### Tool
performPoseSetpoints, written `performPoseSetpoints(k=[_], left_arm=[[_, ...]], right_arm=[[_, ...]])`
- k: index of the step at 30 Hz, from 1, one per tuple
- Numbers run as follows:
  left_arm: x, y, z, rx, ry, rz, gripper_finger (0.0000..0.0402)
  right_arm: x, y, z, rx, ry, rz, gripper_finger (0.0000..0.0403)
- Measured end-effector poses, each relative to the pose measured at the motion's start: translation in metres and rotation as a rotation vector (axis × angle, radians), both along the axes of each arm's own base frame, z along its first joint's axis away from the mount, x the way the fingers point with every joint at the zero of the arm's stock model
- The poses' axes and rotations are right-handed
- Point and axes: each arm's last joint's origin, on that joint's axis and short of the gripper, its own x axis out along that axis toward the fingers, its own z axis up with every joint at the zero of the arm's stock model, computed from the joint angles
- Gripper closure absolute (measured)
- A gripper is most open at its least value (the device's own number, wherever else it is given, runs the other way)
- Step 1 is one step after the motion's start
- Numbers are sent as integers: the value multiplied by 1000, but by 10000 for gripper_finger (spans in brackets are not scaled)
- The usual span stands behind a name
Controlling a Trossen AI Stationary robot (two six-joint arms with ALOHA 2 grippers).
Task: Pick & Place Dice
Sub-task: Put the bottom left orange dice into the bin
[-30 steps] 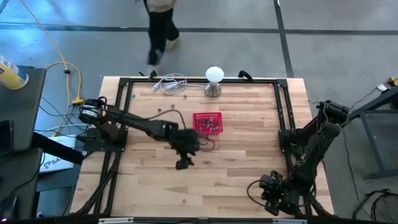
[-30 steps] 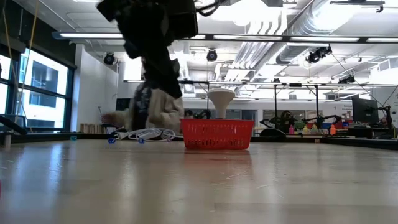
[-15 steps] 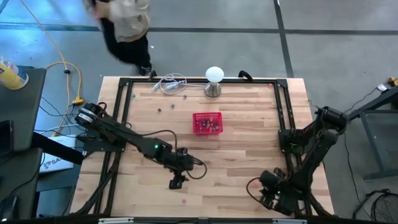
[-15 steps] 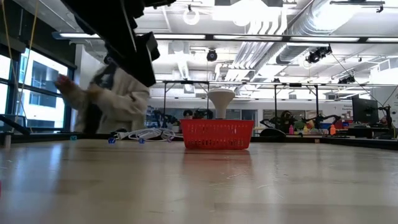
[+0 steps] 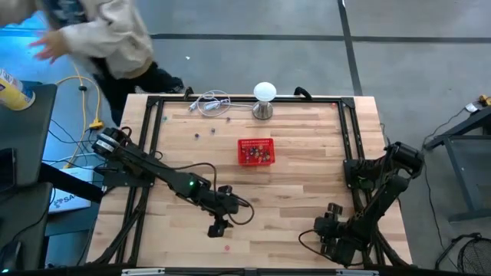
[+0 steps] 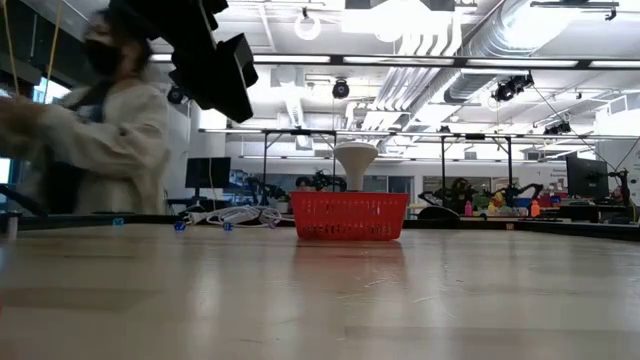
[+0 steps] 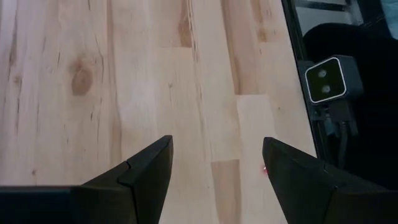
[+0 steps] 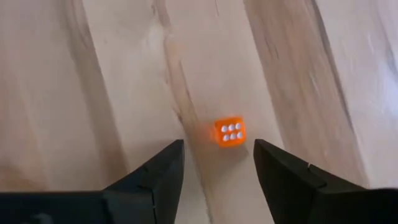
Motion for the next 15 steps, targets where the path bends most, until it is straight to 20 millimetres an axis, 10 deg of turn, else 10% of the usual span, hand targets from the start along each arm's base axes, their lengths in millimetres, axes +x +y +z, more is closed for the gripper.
performPoseSetpoints(k=[15], left_arm=[[0,0,0,1,0,0,160]], right_arm=[[19,-9,-2,-39,30,104,237]])
